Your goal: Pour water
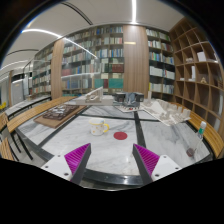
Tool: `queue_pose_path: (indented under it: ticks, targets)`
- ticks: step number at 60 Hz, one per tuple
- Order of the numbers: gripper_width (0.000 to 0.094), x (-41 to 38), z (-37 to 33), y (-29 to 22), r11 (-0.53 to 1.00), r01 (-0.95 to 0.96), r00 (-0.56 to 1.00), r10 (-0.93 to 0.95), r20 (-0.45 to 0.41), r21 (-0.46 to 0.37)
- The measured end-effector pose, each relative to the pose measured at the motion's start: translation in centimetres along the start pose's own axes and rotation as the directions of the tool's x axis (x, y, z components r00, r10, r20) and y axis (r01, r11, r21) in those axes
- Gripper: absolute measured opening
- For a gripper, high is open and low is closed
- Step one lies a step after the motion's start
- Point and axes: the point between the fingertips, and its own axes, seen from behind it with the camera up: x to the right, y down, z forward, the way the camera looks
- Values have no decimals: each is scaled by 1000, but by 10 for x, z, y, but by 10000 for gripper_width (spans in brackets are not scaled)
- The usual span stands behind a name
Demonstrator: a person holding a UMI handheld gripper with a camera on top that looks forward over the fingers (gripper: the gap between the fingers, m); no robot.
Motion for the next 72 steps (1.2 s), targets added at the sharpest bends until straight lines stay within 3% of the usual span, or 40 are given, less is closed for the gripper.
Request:
queue_pose_path:
  ticks: [8, 21, 38, 55, 60, 66, 72]
  targets:
    - [859, 42, -6, 24, 999, -12, 999, 10, -51, -39]
    - [859, 203, -11, 90, 994, -22, 985, 4, -170, -106]
    - [860, 409, -6, 113, 996, -5, 934, -26, -358, -85]
    - [856, 478, 71, 89, 998, -63, 944, 61, -323, 4]
    - [786, 488, 94, 90, 996, -92, 941, 88, -328, 4]
    - [570, 494, 111, 89, 995, -103, 938, 103, -330, 19]
    - [493, 495, 114, 86, 992, -119, 931, 127, -343, 43]
